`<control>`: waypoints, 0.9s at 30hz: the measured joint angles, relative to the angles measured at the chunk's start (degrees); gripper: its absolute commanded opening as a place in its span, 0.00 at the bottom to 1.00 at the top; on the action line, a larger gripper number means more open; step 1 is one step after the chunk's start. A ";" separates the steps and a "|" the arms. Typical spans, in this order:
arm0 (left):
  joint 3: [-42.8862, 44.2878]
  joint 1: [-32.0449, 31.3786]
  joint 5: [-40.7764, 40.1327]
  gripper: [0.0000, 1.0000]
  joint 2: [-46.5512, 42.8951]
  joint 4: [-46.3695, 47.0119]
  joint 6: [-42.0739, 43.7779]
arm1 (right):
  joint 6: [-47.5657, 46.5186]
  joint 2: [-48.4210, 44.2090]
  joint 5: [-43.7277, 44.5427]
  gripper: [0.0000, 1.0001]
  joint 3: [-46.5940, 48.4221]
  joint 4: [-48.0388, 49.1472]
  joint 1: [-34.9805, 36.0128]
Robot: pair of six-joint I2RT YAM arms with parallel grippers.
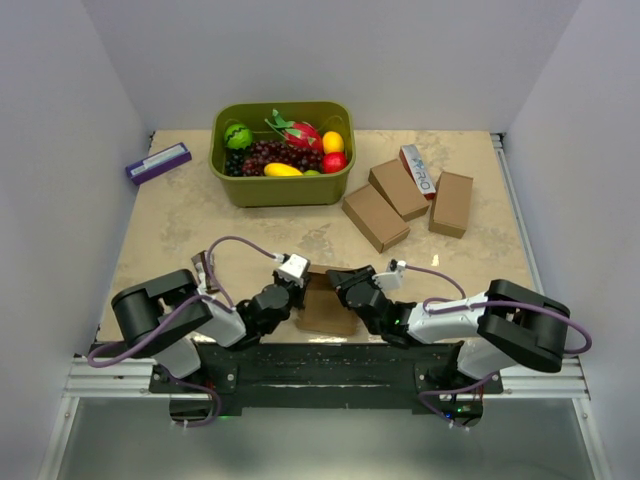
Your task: Fold the paper box
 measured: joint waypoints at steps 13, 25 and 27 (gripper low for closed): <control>6.93 -1.64 -8.55 0.00 3.56 -6.32 -0.11 | -0.13 -0.42 1.68 0.20 1.36 -3.15 -0.15; 11.21 -2.93 -16.46 0.00 6.73 -9.62 -2.75 | -0.17 -2.10 1.77 0.18 2.01 -8.20 -0.09; 11.91 -2.78 -18.01 0.00 7.30 -10.23 -3.17 | -0.28 -2.10 1.46 0.18 1.75 -10.43 -0.04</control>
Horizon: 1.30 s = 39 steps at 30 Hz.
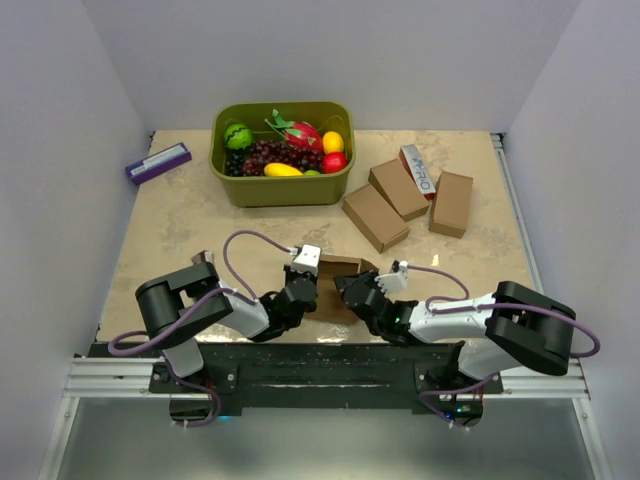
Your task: Fold the paper box
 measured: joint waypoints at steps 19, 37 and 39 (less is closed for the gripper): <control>-0.85 8.22 17.44 0.00 -9.62 -12.48 -0.55 | -21.73 -25.38 2.99 0.87 -0.28 -17.16 0.00; 1.03 12.94 38.16 0.00 -16.44 -26.08 1.55 | -47.23 -28.09 -3.89 0.84 0.70 -34.16 -0.85; 1.03 12.94 38.56 0.00 -16.98 -27.06 1.57 | -47.56 -26.43 -4.61 0.80 0.70 -34.07 -0.87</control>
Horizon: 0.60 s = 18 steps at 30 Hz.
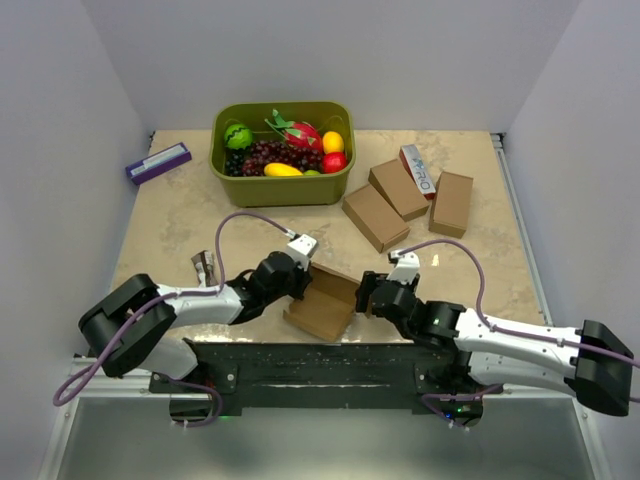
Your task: Fold the paper box
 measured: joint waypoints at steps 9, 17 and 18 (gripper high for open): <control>0.00 0.17 0.42 0.00 -0.76 -1.36 0.04 | -1.99 4.52 -2.32 0.11 -0.02 3.08 0.00; -0.02 0.24 -1.33 0.00 -0.70 -1.42 0.81 | -2.67 6.88 -3.50 0.00 0.11 4.66 0.02; 0.02 0.20 -2.14 0.00 -0.57 -1.38 0.94 | -2.67 6.86 -3.61 0.00 0.26 4.66 0.02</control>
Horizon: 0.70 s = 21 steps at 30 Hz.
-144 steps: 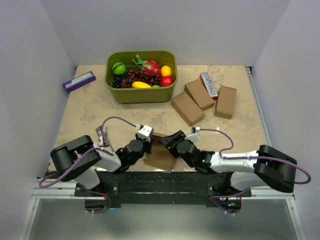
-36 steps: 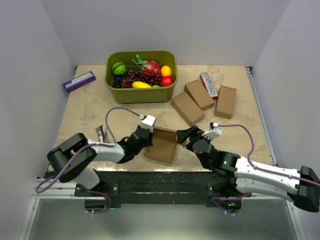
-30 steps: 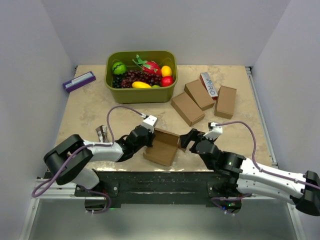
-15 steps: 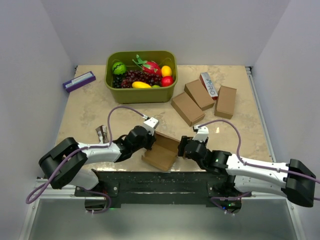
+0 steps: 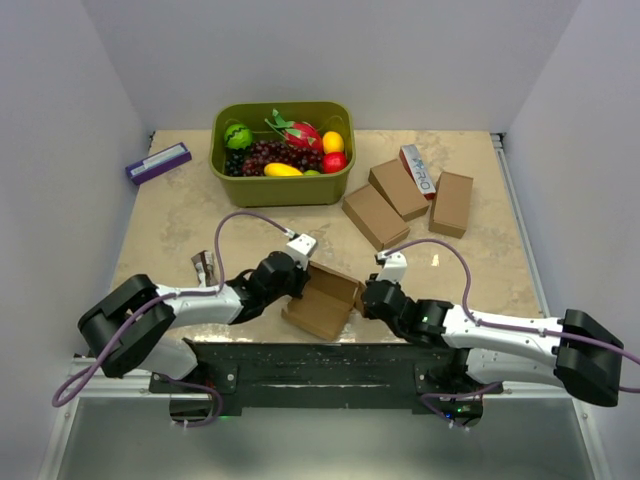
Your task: Fold the paper box
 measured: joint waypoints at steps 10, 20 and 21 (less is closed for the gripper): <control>2.10 -1.53 -6.93 0.00 2.58 -0.07 0.13 | -0.02 -1.05 -1.29 0.00 0.57 0.24 0.00; 4.50 -3.32 -13.27 0.00 5.31 -0.55 -0.15 | 0.00 0.04 -1.64 0.00 0.63 1.79 -0.02; 4.70 -3.34 -13.62 0.00 5.49 -0.61 -0.46 | 0.00 0.04 -1.73 0.00 0.63 1.92 -0.02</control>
